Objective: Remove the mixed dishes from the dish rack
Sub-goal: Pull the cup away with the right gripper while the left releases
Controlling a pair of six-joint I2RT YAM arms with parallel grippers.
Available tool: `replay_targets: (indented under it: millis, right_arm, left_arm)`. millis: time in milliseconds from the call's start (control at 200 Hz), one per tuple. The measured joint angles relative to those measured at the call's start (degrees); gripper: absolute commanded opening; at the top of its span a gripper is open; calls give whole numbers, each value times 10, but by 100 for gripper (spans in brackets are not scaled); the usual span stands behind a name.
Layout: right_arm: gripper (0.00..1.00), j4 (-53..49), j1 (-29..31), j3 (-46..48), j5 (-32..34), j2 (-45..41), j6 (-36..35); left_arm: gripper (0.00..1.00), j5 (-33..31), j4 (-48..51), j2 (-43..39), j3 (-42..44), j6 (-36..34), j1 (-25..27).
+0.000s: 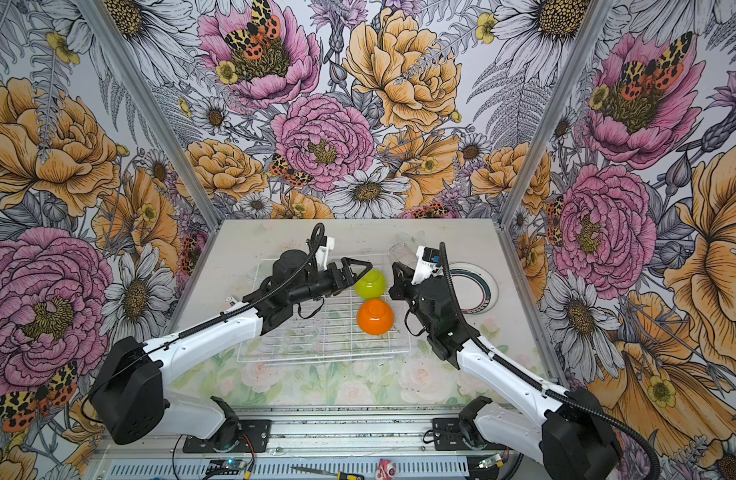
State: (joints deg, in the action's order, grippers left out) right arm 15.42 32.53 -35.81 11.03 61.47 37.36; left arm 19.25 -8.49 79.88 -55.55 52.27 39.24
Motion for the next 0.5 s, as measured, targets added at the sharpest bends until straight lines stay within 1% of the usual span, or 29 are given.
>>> replay_targets:
  millis: [160, 265, 395, 500]
  right_arm:
    - [0, -123, 0, -9, 73, -24, 13]
    - [0, -198, -5, -18, 102, -47, 21]
    - [0, -274, -18, -28, 108, -69, 28]
    - [0, -318, -40, -37, 87, -61, 36]
  left_arm:
    - [99, -21, 28, -24, 0, -29, 0]
    - [99, -37, 50, -38, 0, -48, 0]
    - [99, -58, 73, -54, 0, -70, 0]
    - [99, -69, 81, -62, 0, -83, 0]
